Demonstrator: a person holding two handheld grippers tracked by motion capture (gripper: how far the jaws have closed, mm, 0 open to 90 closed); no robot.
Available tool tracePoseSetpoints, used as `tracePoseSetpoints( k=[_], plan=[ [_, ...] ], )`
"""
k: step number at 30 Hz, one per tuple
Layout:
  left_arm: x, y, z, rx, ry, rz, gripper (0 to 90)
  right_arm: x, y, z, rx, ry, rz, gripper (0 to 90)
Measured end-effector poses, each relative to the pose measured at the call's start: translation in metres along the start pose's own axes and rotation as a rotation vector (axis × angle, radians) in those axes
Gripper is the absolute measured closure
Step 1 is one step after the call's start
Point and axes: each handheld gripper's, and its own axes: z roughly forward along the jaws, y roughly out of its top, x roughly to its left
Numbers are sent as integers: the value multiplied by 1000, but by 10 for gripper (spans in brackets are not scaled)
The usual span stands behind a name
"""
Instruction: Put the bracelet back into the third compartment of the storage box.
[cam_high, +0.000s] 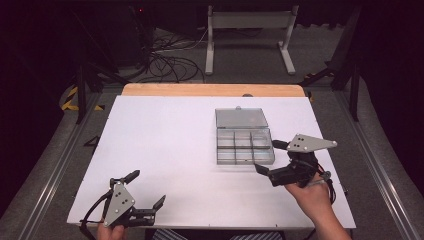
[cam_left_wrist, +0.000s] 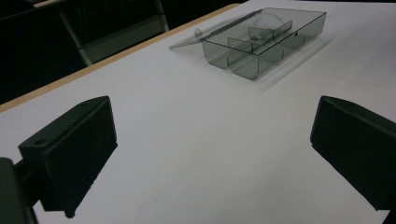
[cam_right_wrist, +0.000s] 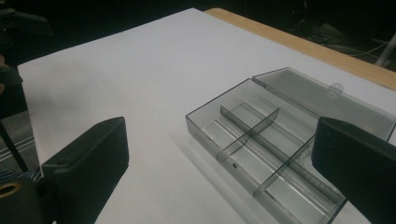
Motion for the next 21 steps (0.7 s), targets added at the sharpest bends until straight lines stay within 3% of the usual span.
tracePoseSetpoints(
  k=[13, 21],
  plan=[
    [0, 0, 0, 3, -1, 2, 10, 4, -36, -3, -31, 48, -25, 37],
    [0, 0, 0, 4, -2, 1, 10, 5, -57, -2, -18, 58, -18, 36]
  ],
)
